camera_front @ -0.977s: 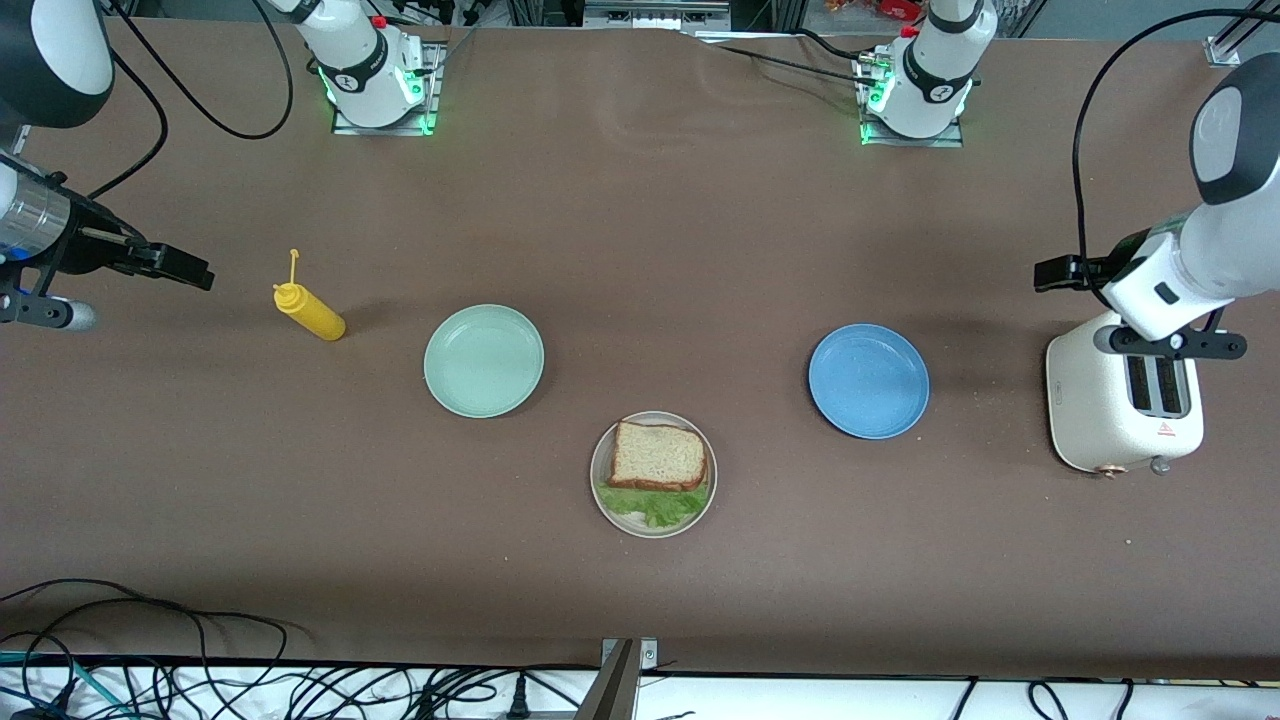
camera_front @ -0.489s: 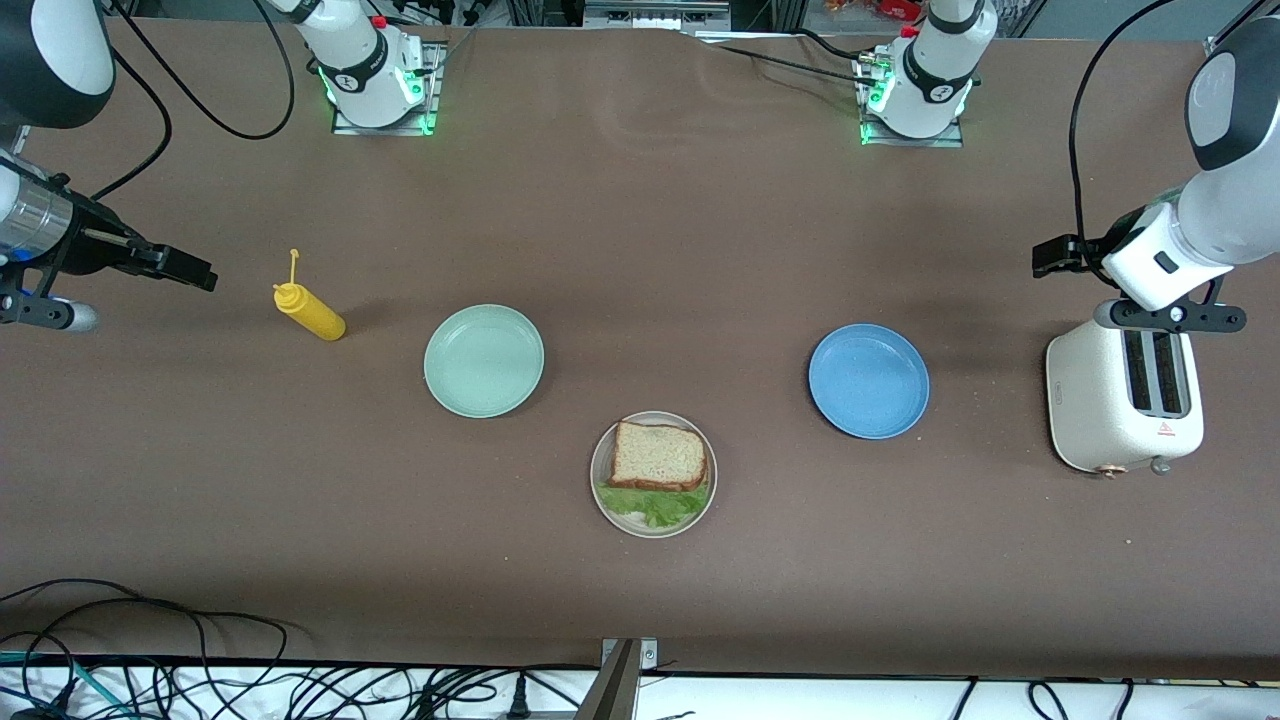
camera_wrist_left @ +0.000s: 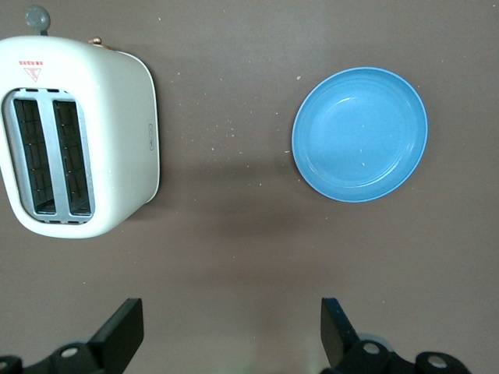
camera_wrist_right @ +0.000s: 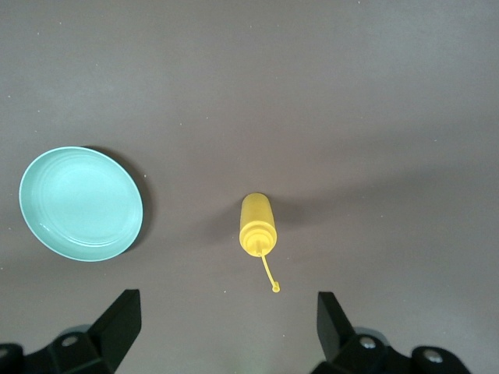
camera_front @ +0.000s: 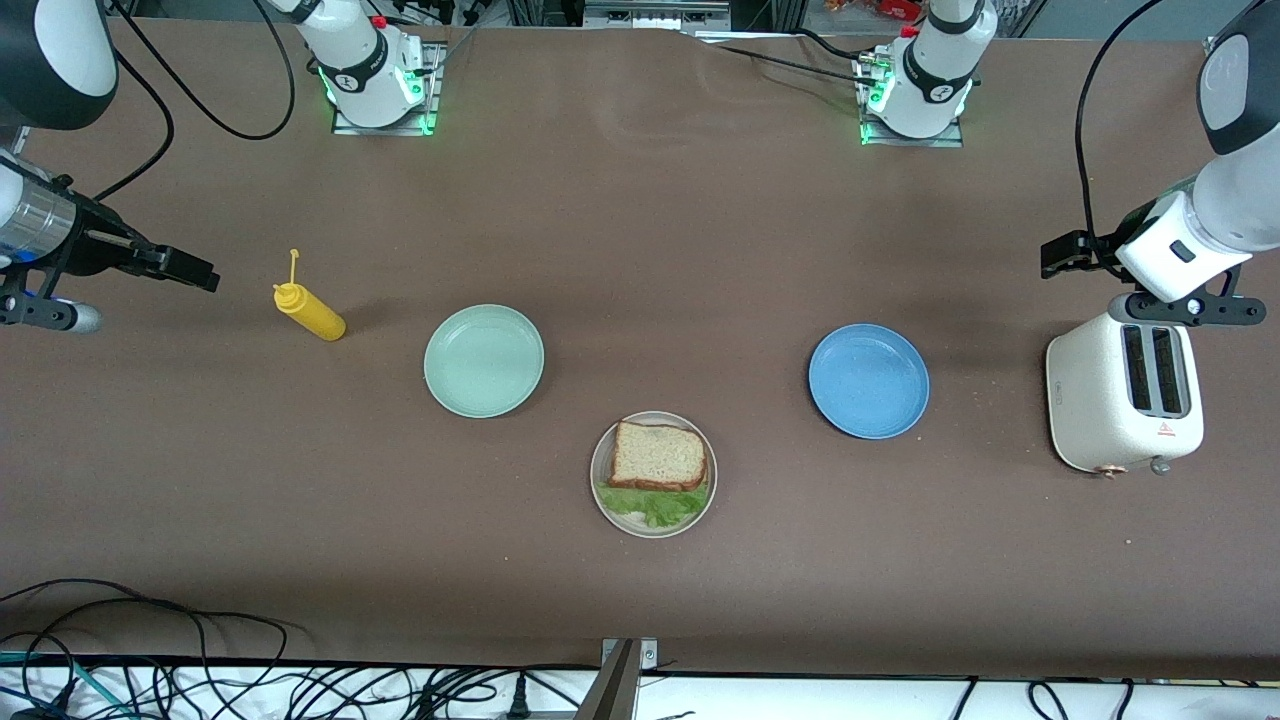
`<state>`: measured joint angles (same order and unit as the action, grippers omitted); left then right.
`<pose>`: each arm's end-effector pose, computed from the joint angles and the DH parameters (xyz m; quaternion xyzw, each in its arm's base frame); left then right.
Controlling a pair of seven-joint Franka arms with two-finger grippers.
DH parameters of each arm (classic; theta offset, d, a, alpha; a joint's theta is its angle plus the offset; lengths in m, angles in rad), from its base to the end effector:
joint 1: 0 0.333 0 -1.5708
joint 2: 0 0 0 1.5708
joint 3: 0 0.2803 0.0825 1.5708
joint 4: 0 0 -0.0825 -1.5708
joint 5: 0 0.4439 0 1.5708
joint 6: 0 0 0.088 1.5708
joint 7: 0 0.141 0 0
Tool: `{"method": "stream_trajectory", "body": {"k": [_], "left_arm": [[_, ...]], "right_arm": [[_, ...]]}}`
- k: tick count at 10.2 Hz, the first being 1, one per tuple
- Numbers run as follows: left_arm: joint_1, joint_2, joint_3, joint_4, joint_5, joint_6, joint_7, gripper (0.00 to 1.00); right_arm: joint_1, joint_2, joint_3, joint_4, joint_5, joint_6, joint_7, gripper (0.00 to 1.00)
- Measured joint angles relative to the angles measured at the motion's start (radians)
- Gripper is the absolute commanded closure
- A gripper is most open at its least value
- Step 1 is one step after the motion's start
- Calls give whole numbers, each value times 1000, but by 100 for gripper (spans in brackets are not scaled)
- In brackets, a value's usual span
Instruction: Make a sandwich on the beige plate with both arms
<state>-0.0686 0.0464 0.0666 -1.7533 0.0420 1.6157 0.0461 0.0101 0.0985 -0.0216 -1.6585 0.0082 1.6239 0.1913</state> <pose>0.6072 0.0042 0.4343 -0.9952 0.0267 0.0923 0.0203 0.6296 -0.0058 0.4513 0.9926 -0.1015 -0.0665 0.0030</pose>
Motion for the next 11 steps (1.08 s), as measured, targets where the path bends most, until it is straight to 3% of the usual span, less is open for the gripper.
{"method": "stream_trajectory", "body": {"k": [8,11], "left_arm": [[-29,65,-6,135,0,-23,-1,0],[-18,69,-3,144,0,-24,-1,0]], "right_arm": [[2,1,0,0,0,0,0,0],[2,1,0,0,0,0,0,0]]}}
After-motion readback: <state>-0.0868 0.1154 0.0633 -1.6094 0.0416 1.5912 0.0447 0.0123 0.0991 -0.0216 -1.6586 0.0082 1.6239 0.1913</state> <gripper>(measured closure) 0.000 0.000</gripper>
